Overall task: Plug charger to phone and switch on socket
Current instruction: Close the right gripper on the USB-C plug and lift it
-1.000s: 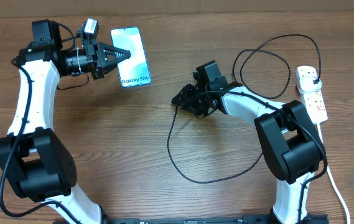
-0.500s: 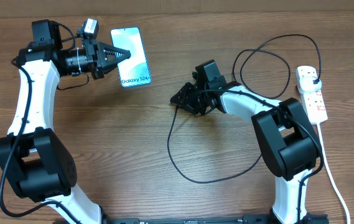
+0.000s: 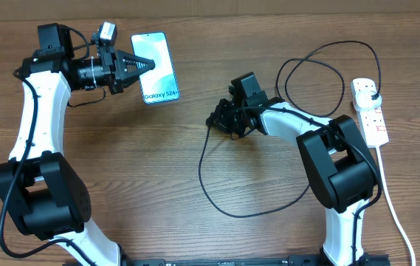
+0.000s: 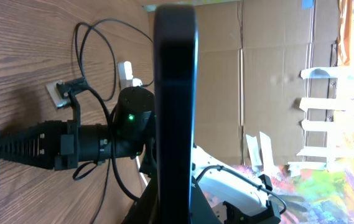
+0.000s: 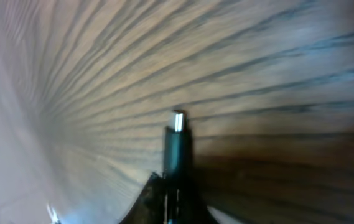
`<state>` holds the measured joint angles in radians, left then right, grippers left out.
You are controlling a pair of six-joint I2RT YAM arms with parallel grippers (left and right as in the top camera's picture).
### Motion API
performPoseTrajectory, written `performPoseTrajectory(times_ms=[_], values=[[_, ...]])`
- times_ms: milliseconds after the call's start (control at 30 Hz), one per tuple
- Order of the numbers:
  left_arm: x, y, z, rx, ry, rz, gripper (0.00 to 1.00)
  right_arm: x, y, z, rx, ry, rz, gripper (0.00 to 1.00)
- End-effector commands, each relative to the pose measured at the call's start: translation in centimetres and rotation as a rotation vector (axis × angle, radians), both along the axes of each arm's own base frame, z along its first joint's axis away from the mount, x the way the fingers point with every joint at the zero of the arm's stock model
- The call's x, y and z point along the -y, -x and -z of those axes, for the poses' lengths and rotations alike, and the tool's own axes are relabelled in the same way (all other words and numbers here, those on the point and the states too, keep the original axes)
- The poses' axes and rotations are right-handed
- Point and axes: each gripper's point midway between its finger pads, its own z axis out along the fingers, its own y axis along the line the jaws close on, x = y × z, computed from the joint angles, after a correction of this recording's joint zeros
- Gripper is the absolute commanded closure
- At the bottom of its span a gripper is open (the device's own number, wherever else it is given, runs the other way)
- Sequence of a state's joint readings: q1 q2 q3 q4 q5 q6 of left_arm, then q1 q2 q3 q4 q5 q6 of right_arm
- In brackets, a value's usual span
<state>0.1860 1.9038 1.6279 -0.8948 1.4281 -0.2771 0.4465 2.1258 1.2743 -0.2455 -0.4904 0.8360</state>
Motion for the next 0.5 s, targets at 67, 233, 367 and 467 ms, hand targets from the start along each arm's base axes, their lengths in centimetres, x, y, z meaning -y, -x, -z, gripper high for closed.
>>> performPoseTrajectory(times_ms=[67,233,367,467], values=[[-0.2,0.3,-1.7,0.05,0.023,0.008,0.96,1.5,0.2,2.0,-0.023,0.059,0.001,0.96],[-0.2,0.2,-1.6,0.049,0.018,0.006,0.96,1.8,-0.3,-1.6,0.08,0.001,-0.102,0.96],[-0.1,0.3,-1.6,0.048,0.019,0.007,0.96,2.0,-0.2,-5.8,0.183,0.005,-0.162,0.96],[0.1,0.3,-1.6,0.048,0.019,0.012,0.96,2.2,0.5,-9.7,0.259,-0.006,-0.203,0.96]])
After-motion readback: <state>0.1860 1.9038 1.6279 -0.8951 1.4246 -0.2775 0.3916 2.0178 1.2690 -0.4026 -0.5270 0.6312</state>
